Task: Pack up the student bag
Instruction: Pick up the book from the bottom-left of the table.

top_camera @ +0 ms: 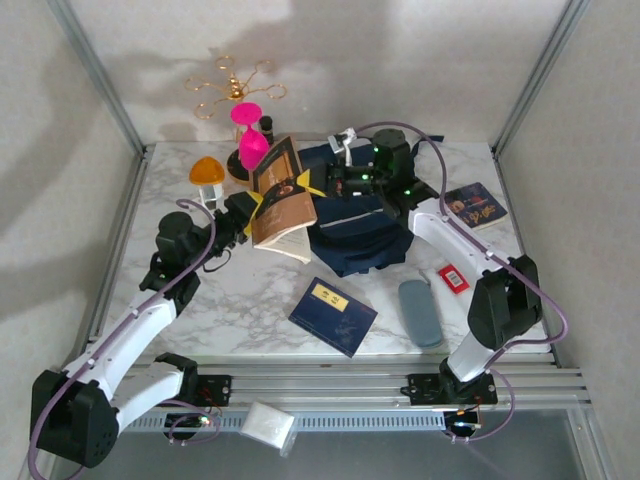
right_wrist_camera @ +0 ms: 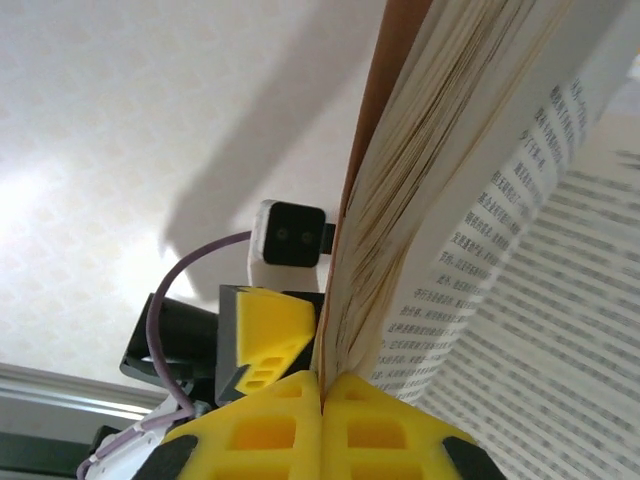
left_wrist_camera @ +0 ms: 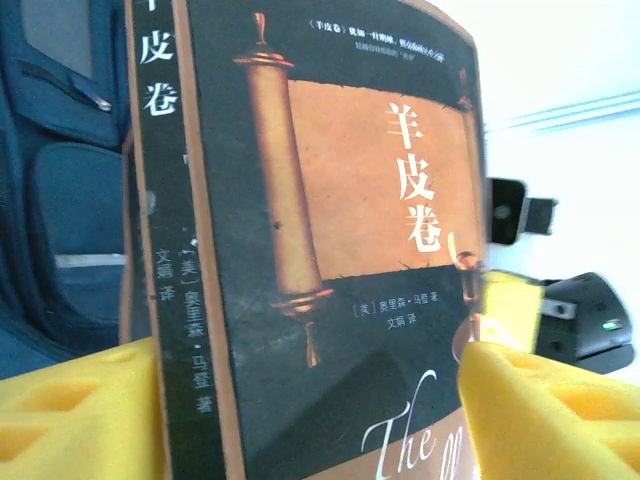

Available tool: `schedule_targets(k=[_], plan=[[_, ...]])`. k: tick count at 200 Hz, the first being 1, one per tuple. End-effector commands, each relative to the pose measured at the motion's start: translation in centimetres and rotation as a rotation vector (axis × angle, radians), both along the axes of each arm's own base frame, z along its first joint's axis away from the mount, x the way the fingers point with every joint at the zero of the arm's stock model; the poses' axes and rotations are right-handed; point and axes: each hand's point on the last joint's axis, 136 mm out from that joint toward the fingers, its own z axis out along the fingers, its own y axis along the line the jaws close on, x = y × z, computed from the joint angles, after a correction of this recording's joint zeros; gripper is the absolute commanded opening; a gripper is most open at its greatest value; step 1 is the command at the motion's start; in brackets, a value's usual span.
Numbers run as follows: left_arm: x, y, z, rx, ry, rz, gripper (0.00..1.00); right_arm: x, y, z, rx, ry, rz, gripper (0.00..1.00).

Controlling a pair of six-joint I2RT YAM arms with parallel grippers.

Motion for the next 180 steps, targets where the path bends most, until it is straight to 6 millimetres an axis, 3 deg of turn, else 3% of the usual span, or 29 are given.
schedule_targets(k=[1,39,55,71,85,135,180], plan=[[-2.2,-1.4,6.8,-0.103,-0.204,-0.075,0.60,-0.5,-0.4,-0.7,-0.019,-0.027,0.011,0.00],[-2.5,-3.4,7.4,-0.108,-0.199,-0.129,0.41,-0.6,-0.7,-1.7,-0.039,-0.028,0.012,0.00],[-2.2,-3.8,7.0,-0.087,-0.183,-0.128,0.40,-0.6,-0.9,-1.9,-0.045,-0.029,0.008,0.00],[-1.9,-3.5,6.4,-0.069,-0.164,-0.104,0.51,-0.5,-1.5,-2.0,-0.053,-0.030,-0.009,0.00],[-1.8,-3.4,6.5,-0.066,-0.170,-0.093,0.54,-0.5,-2.0,-1.8,-0.044,-0.034,-0.017,0.00],[-0.3,-2.4,1.7,-0.050,0.003,-0.003,0.62,-0.9,-2.0,2.3,0.027,-0.091,-0.003,0.00],[0.1,-2.8,0.4,-0.110,0.022,-0.013,0.80,-1.8,-1.9,5.3,0.113,-0.103,0.046,0.00]])
